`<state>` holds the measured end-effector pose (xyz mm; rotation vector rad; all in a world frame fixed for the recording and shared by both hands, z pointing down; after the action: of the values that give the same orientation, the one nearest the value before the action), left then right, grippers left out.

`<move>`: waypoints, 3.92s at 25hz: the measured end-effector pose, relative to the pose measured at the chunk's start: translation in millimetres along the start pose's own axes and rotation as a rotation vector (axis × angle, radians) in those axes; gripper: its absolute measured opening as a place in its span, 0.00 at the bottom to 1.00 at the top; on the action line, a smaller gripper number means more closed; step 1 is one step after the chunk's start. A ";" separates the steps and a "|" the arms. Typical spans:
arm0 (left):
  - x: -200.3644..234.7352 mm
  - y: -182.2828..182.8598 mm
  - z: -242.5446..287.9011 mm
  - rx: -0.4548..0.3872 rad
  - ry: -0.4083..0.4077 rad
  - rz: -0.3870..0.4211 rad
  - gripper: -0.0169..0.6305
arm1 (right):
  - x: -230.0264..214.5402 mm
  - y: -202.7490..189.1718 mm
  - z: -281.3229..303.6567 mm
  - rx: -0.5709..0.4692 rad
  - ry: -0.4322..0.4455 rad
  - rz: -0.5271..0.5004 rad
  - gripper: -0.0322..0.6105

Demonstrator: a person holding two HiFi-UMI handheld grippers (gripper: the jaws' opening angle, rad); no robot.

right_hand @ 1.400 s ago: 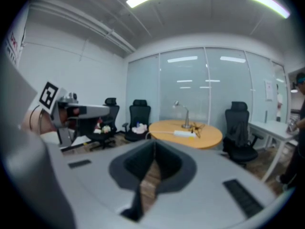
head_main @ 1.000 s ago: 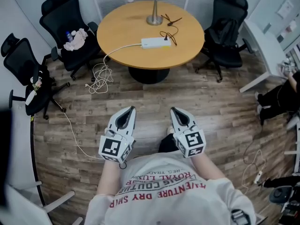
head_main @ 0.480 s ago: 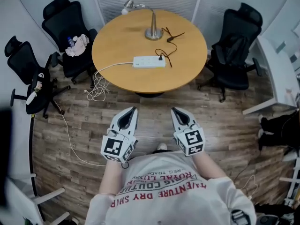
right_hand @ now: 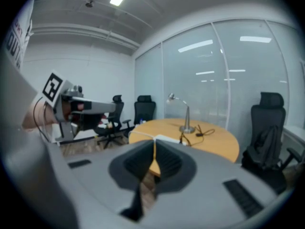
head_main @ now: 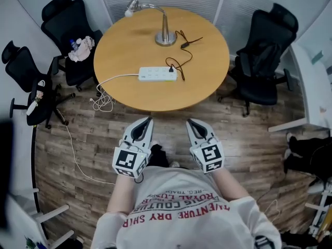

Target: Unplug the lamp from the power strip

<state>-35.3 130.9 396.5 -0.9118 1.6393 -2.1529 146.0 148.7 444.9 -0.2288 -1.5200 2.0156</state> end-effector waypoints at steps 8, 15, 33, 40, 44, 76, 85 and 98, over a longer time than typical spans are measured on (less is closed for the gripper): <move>40.9 11.3 78.1 0.035 -0.050 0.028 0.07 | -47.0 -4.5 56.1 0.025 -0.003 0.010 0.10; 96.1 36.0 156.5 0.054 -0.108 0.029 0.07 | -91.9 5.0 132.2 0.061 -0.004 0.003 0.10; 194.6 -1.5 244.9 0.248 -0.053 0.046 0.07 | -146.0 9.1 262.6 0.127 0.066 0.028 0.10; 205.0 -65.4 270.0 0.447 0.015 0.077 0.07 | -147.4 -1.9 285.7 0.174 0.226 -0.009 0.10; 209.6 -98.1 288.6 0.605 0.021 0.173 0.07 | -147.9 -6.4 295.3 0.221 0.298 -0.072 0.10; 232.7 -134.2 315.1 0.760 -0.020 0.011 0.07 | -121.9 -97.6 367.4 0.731 0.785 -0.731 0.18; 230.7 -135.0 316.6 0.734 0.009 0.036 0.07 | -123.9 -96.1 369.4 0.753 0.865 -0.715 0.18; 233.8 -131.4 320.0 0.725 0.045 -0.045 0.07 | -124.1 -88.0 364.4 0.738 0.806 -0.708 0.16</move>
<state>9.2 -204.2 641.6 -0.6672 0.7275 -2.5186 105.1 -202.9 620.0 -0.1370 -0.2441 1.4730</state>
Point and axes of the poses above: the fingertips, and each gripper's own axes: z forward along the fingers, x to its left, y out of its top, the point moved 5 cm from there along -z, backward along the fingers, and after that the axes turned 14 degrees about -z, right-handed, at the moved point
